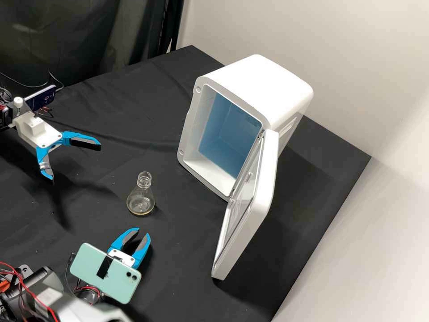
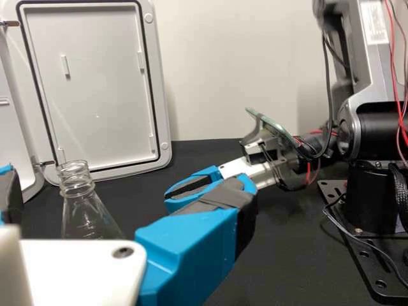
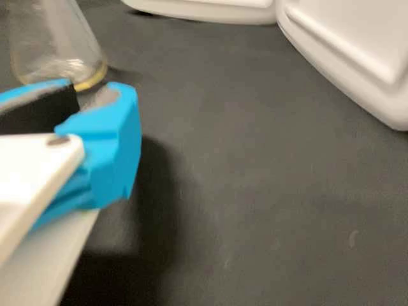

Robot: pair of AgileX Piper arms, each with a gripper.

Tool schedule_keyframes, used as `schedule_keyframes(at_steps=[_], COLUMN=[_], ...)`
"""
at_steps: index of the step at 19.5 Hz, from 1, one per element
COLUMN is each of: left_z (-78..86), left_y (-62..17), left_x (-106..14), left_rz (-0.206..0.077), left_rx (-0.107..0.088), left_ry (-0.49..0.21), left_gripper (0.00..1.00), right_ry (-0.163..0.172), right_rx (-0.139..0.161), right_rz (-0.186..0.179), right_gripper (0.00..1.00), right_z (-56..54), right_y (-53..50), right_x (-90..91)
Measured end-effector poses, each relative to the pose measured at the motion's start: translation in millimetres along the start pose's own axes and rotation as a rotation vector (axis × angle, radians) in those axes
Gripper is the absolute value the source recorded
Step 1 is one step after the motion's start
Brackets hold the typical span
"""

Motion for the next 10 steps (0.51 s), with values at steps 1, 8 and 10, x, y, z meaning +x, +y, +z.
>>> schedule_keyframes(at_steps=[1,8,10], left_z=[0.7,2.8,2.7], left_y=[-0.1,-0.5,-0.5], left_x=[0.1,0.3,0.3], left_rz=[-0.001,-0.002,-0.002], left_rx=[0.0,0.0,-0.001], left_ry=[-0.003,-0.011,-0.01], left_gripper=[1.0,1.0,1.0], right_ry=[-0.011,-0.119,-0.153], right_rx=[-0.013,0.01,0.016], right_rz=[-0.035,-0.097,-0.07], right_gripper=[0.0,0.0,0.0], right_z=[-3.3,-29.5,-42.9], right_y=[7.0,41.6,53.9], right_x=[0.2,1.8,10.0])
